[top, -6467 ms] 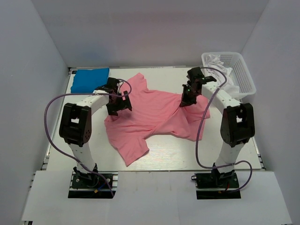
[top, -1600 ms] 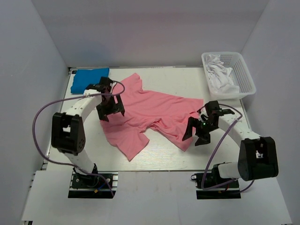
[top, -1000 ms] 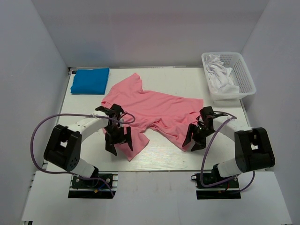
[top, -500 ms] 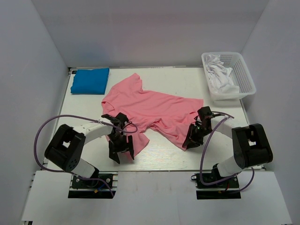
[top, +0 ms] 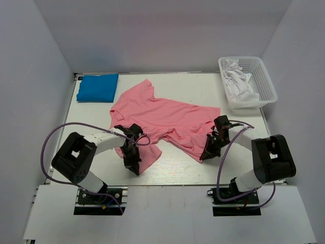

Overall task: Fold and stack the t-shirts
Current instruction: Flatten out the tshirt

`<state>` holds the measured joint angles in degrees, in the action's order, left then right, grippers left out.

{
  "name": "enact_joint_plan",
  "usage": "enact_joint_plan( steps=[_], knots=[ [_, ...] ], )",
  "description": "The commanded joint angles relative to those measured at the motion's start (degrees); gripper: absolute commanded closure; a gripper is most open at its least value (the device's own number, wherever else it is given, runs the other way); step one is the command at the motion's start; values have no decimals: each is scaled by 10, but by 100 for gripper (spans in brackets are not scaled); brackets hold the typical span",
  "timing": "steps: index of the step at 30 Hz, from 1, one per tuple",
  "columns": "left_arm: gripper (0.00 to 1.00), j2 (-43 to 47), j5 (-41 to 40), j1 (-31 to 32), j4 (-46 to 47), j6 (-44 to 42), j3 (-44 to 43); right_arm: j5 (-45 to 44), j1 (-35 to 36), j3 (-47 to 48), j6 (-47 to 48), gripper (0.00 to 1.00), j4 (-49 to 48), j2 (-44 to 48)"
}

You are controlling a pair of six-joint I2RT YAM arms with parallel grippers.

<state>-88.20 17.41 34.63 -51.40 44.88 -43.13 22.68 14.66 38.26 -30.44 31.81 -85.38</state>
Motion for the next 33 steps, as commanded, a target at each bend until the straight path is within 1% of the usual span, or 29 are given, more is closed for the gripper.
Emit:
enact_joint_plan(
  steps=[1, 4, 5, 6, 7, 8, 9, 10, 11, 12, 13, 15, 16, 17, 19, 20, 21, 22, 23, 24, 25, 26, 28, 29, 30, 31, 32, 33],
  knots=[
    [100, 0, -18, 3, -8, 6, -44, -24, 1, 16, 6, 100, 25, 24],
    [100, 30, -38, 3, -32, 1, -109, -37, 4, 37, 27, 100, 65, 56],
    [100, 37, -51, 3, -54, -7, -134, -51, 3, 48, 33, 100, 79, 71],
    [100, 45, -84, -4, -69, -12, -162, -56, 3, 69, 47, 100, 97, 85],
    [100, 45, -109, -10, -87, -17, -229, -67, 2, 82, 56, 100, 107, 90],
    [100, 45, -139, -10, -124, -25, -269, -95, 2, 109, 67, 100, 117, 97],
    [100, 45, -204, -10, -140, -25, -310, -99, 1, 143, 73, 100, 132, 110],
    [100, 31, -233, -10, -150, -36, -391, -106, -4, 158, 75, 100, 134, 113],
    [100, 25, -294, -10, -157, -48, -431, -129, -2, 175, 79, 100, 137, 115],
    [100, 19, -328, -10, -164, -53, -507, -137, -3, 231, 79, 100, 142, 114],
    [100, 19, -361, -10, -165, -59, -540, -151, -3, 249, 78, 100, 145, 110],
    [100, 10, -428, -10, -141, -75, -611, -174, -6, 322, 81, 100, 142, 93],
    [100, 10, -435, -15, -141, -81, -626, -184, -9, 338, 84, 100, 145, 87],
    [100, 10, -435, -15, -141, -81, -631, -190, -13, 378, 85, 100, 149, 74],
    [100, 42, -400, -15, -135, -86, -586, -187, -15, 411, 86, 100, 149, 64],
    [100, 54, -367, -15, -127, -86, -557, -179, -16, 407, 86, 100, 143, 65],
    [100, 65, -352, -15, -120, -86, -504, -154, -16, 401, 87, 100, 138, 66],
    [80, 79, -335, -15, -120, -86, -483, -131, -17, 374, 88, 100, 123, 72],
    [62, 85, -304, -8, -120, -86, -446, -122, -18, 365, 87, 100, 120, 73],
    [45, 85, -294, -2, -120, -86, -427, -107, -17, 357, 89, 100, 120, 75],
    [24, 92, -274, -2, -120, -94, -407, -100, -16, 330, 93, 100, 119, 78],
    [19, 92, -230, -2, -120, -94, -375, -95, -16, 323, 92, 100, 118, 79],
    [15, 92, -174, 3, -115, -94, -335, -87, -16, 290, 94, 100, 108, 91],
    [15, 92, -154, 3, -102, -94, -286, -84, -16, 271, 94, 100, 104, 97],
    [15, 92, -126, 10, -83, -87, -259, -83, -16, 263, 92, 100, 94, 101],
    [15, 92, -67, 11, -33, -80, -233, -80, -16, 257, 91, 100, 91, 102],
    [15, 92, -41, 22, -11, -74, -190, -79, -16, 248, 91, 100, 88, 104],
    [15, 86, -21, 38, 7, -59, -174, -78, -16, 246, 89, 100, 91, 103]
  ],
)
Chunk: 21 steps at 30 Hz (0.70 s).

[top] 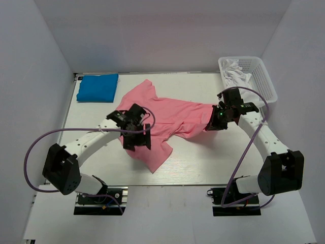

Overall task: Fold and stack the t-shirts
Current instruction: Flatten out the tshirt

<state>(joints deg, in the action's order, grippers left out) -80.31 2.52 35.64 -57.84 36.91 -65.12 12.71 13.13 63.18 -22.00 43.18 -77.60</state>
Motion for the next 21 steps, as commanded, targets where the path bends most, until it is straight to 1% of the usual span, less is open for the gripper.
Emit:
enact_joint_plan(
  steps=[1, 2, 5, 7, 10, 11, 12, 13, 15, 21],
  knots=[
    [15, 7, 134, 37, 81, 32, 58, 27, 0, -8, 5, 100, -27, 25],
    [15, 7, 134, 48, 93, 41, 80, 28, 0, -17, 5, 100, -27, 25],
    [15, 7, 112, 83, 114, 83, 109, 35, 0, -32, 3, 100, -32, 23],
    [15, -25, 100, 108, 135, 116, 109, 38, 0, -38, 5, 100, -33, 23],
    [18, -66, 73, 144, 142, 129, 83, 38, -2, -42, 6, 100, -30, 30],
    [18, -97, 58, 152, 129, 138, 76, 33, 0, -45, 6, 100, -28, 34],
    [20, -110, 30, 158, 119, 146, 69, 33, -2, -45, 6, 100, -27, 36],
    [21, -122, 21, 166, 112, 156, 69, 32, -1, -44, 7, 100, -25, 36],
    [21, -147, 5, 166, 107, 168, 84, 29, -2, -45, 10, 100, -19, 44],
    [22, -136, -31, 172, 117, 198, 96, 12, -6, -53, 16, 100, -13, 61]
  ],
)
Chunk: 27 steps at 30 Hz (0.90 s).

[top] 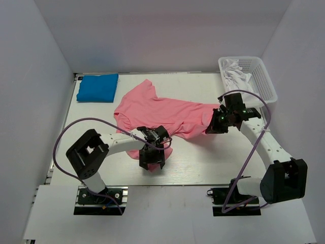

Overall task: Fold and stack the t-shirts
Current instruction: Flatten out the tshirt

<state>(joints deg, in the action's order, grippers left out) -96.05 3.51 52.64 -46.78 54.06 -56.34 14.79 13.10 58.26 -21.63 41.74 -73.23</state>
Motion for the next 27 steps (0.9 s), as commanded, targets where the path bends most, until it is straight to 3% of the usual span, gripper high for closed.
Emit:
enact_joint_plan(
  steps=[1, 8, 12, 13, 18, 20, 21, 22, 27],
  knots=[
    [22, 22, -46, 2, 6, 33, 13, -9, -4, -3, 13, 100, 1, 17],
    [43, -19, -39, 15, 1, 33, 8, -6, -7, -5, 13, 100, 1, 9],
    [72, -37, -31, 21, -9, 33, 20, -13, -10, -11, 10, 100, -4, 16],
    [100, -37, -36, 21, -18, 33, 20, -17, -11, -10, 11, 100, -3, 17],
    [100, 2, -131, 13, -88, 39, -34, -22, -15, 6, 13, 100, -3, 24],
    [100, 17, -228, 8, -162, 39, -105, -24, -14, 24, 25, 100, 0, 27],
    [100, 24, -315, 8, -191, 44, -139, -32, -17, 29, 27, 100, 2, 27],
    [100, 29, -354, 8, -249, 44, -222, -48, -17, 45, 33, 100, 12, 28],
    [100, 29, -563, 3, -339, 10, -465, -95, -18, 134, 49, 100, 52, 44]
  ],
)
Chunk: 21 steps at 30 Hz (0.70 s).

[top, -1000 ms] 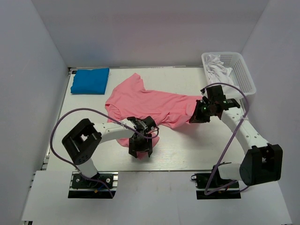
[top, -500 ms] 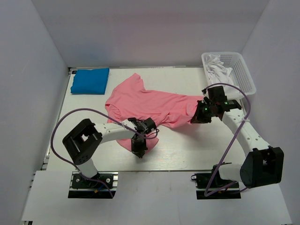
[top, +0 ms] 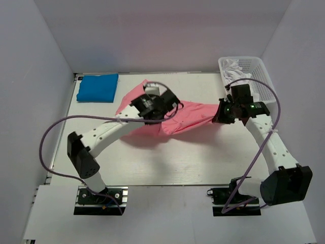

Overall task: Fold and stack the t-shirts
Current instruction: Flatten out the tshirt

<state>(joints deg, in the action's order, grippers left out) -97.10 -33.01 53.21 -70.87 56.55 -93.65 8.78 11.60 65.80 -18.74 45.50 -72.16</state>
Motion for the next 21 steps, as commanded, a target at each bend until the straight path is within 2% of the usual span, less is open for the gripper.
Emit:
enact_joint_plan(
  steps=[1, 3, 4, 5, 6, 7, 8, 9, 10, 11, 12, 13, 14, 15, 16, 21],
  knots=[
    [100, 51, -222, -9, -98, -21, -143, -42, -3, 66, 23, 100, 15, 37],
    [100, 62, -288, -16, -70, -38, -204, -73, -3, 100, 28, 100, 20, 47],
    [100, 69, -307, -23, -50, -79, -221, -85, -3, 107, 32, 100, 21, 50],
    [100, 88, -341, -28, 7, -106, -233, -116, -3, 135, 40, 100, 22, 54],
    [100, 102, -356, -28, 54, -153, -240, -142, -3, 147, 42, 100, 24, 53],
    [100, 117, -373, -35, 105, -249, -240, -151, -3, 167, 46, 100, 25, 54],
    [100, 136, -399, -35, 248, -314, -212, -170, -3, 188, 54, 100, 26, 53],
    [100, 182, -411, -35, 351, -399, -184, -189, -3, 197, 59, 100, 22, 54],
    [100, 230, -448, -35, 624, -595, -108, -203, -3, 217, 77, 100, 14, 60],
    [100, 230, -458, -35, 790, -722, -69, -223, -3, 217, 77, 100, 14, 60],
    [100, 246, -458, -35, 916, -839, -50, -234, -3, 234, 80, 100, 7, 64],
    [100, 252, -458, -35, 981, -944, -55, -241, -3, 240, 85, 100, 6, 65],
    [100, 252, -458, -35, 982, -945, -103, -262, -3, 248, 90, 100, 6, 65],
    [100, 252, -449, -35, 915, -929, -129, -281, -3, 276, 88, 100, 6, 69],
    [100, 252, -433, -35, 896, -917, -145, -285, -4, 286, 92, 100, 6, 69],
    [100, 257, -427, -35, 939, -984, -171, -317, -3, 349, 128, 100, -7, 86]
  ],
)
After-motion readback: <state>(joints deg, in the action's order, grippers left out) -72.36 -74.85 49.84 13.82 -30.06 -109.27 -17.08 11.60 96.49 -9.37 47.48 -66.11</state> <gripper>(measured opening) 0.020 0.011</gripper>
